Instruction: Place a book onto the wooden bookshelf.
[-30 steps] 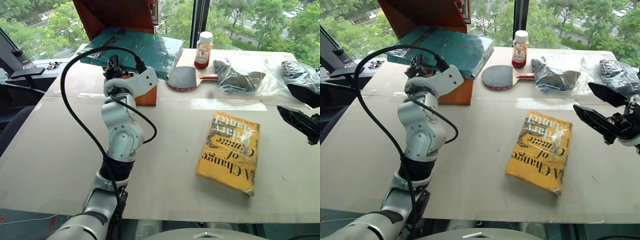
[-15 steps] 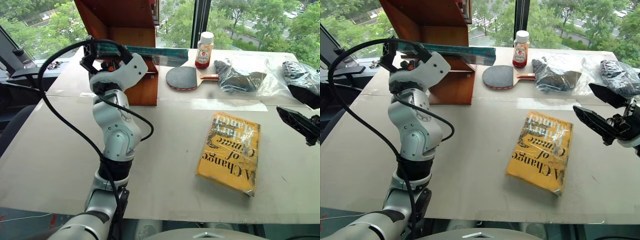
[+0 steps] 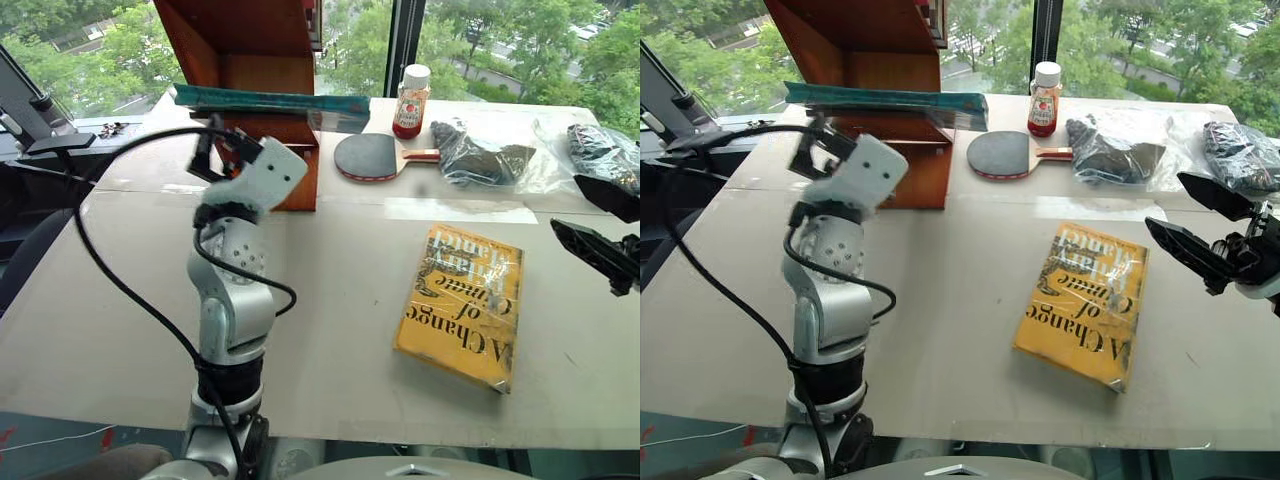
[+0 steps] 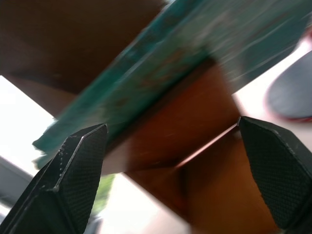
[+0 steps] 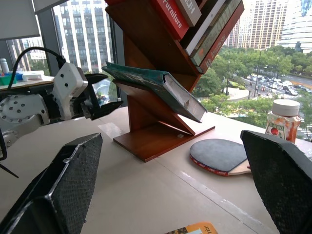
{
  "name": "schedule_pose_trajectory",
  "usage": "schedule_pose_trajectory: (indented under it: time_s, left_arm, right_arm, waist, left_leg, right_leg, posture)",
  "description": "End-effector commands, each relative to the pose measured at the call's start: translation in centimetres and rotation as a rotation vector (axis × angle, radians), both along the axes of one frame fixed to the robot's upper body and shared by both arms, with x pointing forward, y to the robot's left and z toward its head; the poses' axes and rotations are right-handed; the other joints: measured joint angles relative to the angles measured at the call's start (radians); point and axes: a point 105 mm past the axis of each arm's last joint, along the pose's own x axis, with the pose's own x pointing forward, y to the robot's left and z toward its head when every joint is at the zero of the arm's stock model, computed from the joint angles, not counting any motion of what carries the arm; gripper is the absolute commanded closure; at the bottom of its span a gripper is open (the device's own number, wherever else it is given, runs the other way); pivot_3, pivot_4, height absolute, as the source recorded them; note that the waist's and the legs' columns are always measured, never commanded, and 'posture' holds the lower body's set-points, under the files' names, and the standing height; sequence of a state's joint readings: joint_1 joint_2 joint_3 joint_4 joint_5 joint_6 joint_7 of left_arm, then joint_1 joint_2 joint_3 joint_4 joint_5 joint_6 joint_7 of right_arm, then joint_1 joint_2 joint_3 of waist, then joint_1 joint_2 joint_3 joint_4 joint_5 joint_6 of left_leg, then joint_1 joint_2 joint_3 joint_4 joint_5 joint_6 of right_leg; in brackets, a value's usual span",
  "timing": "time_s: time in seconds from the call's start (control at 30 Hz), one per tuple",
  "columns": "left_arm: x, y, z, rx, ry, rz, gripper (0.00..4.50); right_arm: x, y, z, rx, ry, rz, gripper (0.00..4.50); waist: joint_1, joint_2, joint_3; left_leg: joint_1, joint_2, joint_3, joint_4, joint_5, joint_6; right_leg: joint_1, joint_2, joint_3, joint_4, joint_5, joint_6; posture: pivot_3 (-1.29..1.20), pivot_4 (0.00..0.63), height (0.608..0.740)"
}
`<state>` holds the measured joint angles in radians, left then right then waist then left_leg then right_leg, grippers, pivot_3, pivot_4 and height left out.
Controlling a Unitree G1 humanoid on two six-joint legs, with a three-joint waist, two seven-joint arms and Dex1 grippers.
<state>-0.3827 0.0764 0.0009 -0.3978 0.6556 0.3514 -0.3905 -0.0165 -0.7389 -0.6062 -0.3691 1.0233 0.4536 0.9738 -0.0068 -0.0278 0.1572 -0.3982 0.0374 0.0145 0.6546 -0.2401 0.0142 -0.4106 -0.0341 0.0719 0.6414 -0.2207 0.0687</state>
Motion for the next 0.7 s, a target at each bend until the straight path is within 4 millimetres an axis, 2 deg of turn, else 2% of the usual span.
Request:
schedule_pose_trajectory:
  time_s: [0.03,0.07,0.1,0.17,0.2,0.33,0.37,0.43,0.47,0.57,0.7]
  left_arm:
    - [1.4,-1.2,-2.1,-0.089,0.046,-0.126,0.1]
    - [2.3,-2.2,-3.0,-0.098,0.056,-0.165,0.1]
    - [3.1,-3.2,-3.8,-0.125,0.071,-0.197,0.48]
    - [4.1,-4.9,-4.4,-0.17,0.069,-0.256,0.72]
    - [4.5,-6.1,-4.5,-0.197,0.059,-0.286,1.02]
    - [5.0,-11.1,-3.6,-0.267,-0.022,-0.399,3.01]
    - [5.1,-12.0,-3.4,-0.294,-0.027,-0.414,3.3]
    - [5.3,-13.3,-3.0,-0.326,-0.048,-0.424,4.3]
    - [5.3,-13.9,-2.7,-0.327,-0.072,-0.427,4.46]
    - [5.8,-14.7,-0.3,-0.353,-0.205,-0.344,4.46]
    - [6.2,-14.0,2.3,-0.412,-0.364,-0.184,4.46]
  right_arm:
    - [-0.4,-0.4,0.7,-0.018,-0.036,-0.009,0.0]
    - [-0.4,-0.4,0.7,-0.02,-0.038,-0.01,0.0]
    - [-0.5,-0.5,0.8,-0.021,-0.039,-0.01,0.0]
    - [-0.6,-0.5,0.8,-0.023,-0.04,-0.01,0.0]
    - [-0.6,-0.5,0.9,-0.024,-0.041,-0.011,0.0]
    - [-0.7,-0.8,1.0,-0.032,-0.048,-0.024,0.0]
    - [-0.7,-0.9,1.1,-0.033,-0.05,-0.027,0.0]
    - [-0.8,-1.0,1.1,-0.032,-0.054,-0.033,0.0]
    - [-0.8,-1.0,1.1,-0.031,-0.055,-0.036,0.0]
    - [-0.9,-1.1,1.2,-0.026,-0.062,-0.044,0.0]
    - [-1.0,-1.1,1.2,-0.017,-0.071,-0.051,0.0]
  waist:
    - [-0.003,0.0,0.0]
    - [-0.005,0.0,0.0]
    - [-0.004,0.0,0.0]
    - [-0.003,0.0,0.0]
    - [-0.003,0.0,0.0]
    - [0.006,0.0,0.0]
    - [0.007,0.0,0.0]
    - [0.011,-0.001,0.0]
    - [0.01,-0.001,0.0]
    - [0.004,0.0,0.0]
    - [0.002,-0.001,0.0]
  left_leg:
    - [0.0,0.0,0.0,0.0,0.0,0.0]
    - [0.0,0.0,0.0,0.0,0.0,0.0]
    - [0.001,0.0,0.0,0.0,0.0,0.0]
    - [0.001,0.0,-0.001,0.0,0.0,0.0]
    - [0.001,0.0,-0.001,0.001,0.0,0.0]
    - [-0.002,-0.001,-0.001,0.002,0.0,0.0]
    - [-0.002,-0.001,-0.001,0.002,0.0,0.0]
    - [-0.002,-0.001,-0.001,0.002,0.0,0.0]
    - [-0.002,-0.001,-0.001,0.001,0.0,0.0]
    - [-0.001,-0.001,-0.001,0.0,0.0,0.0]
    - [-0.001,-0.001,-0.001,0.0,0.0,0.0]
  right_leg:
    - [0.0,0.001,0.0,0.0,0.0,0.0]
    - [0.0,0.001,0.0,0.0,0.0,0.0]
    - [0.0,0.002,0.0,0.001,0.0,0.0]
    - [0.0,0.002,0.0,0.001,0.0,0.0]
    - [0.0,0.002,0.0,0.001,0.0,0.0]
    - [0.001,0.001,0.0,-0.001,0.001,0.001]
    - [0.001,0.001,0.0,-0.002,0.001,0.001]
    - [0.0,0.001,0.0,-0.003,0.001,0.001]
    - [0.0,0.001,0.0,-0.003,0.001,0.001]
    - [0.0,0.002,0.001,-0.002,0.001,0.001]
    - [0.0,0.002,0.001,-0.002,0.001,0.001]
  posture:
    - [0.0,0.15,0.74]
    - [0.0,0.15,0.74]
    - [0.0,0.15,0.74]
    - [0.0,0.15,0.74]
    - [0.0,0.15,0.74]
    - [0.0,0.15,0.74]
    - [0.0,0.15,0.74]
    - [0.0,0.15,0.74]
    - [0.0,0.15,0.74]
    - [0.0,0.15,0.74]
    - [0.0,0.15,0.74]
